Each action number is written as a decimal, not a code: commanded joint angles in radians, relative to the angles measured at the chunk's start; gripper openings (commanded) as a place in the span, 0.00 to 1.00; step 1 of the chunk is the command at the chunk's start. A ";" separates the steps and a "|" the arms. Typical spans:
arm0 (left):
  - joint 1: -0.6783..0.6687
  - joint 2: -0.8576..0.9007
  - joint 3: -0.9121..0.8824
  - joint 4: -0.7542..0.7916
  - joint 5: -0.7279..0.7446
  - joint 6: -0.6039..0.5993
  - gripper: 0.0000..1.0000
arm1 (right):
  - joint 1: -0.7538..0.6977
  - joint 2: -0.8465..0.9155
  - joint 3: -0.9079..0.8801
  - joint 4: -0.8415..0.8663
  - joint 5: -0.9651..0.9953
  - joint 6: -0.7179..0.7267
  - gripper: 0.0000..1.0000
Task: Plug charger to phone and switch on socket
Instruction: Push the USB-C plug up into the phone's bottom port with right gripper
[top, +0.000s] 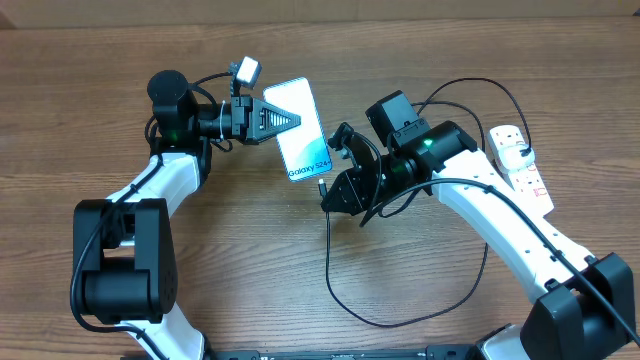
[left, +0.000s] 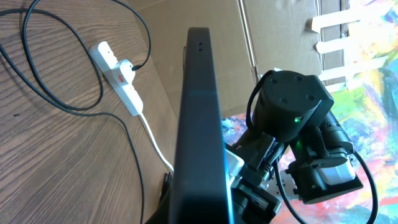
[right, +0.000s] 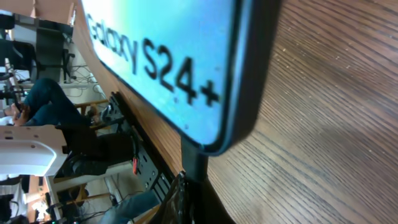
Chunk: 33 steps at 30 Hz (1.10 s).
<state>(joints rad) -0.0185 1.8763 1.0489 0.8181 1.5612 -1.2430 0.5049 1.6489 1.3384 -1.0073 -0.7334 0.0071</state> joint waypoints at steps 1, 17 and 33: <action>-0.010 0.003 0.019 0.010 0.022 -0.014 0.04 | 0.005 -0.002 -0.004 0.011 -0.035 -0.008 0.04; -0.030 0.003 0.019 0.010 0.022 0.018 0.04 | 0.005 -0.002 -0.003 0.006 -0.058 -0.016 0.04; -0.022 0.003 0.019 0.009 0.022 0.039 0.04 | 0.005 -0.002 -0.002 -0.008 -0.080 -0.040 0.04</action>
<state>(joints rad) -0.0452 1.8759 1.0489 0.8196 1.5612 -1.2278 0.5049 1.6489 1.3384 -1.0214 -0.7834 -0.0093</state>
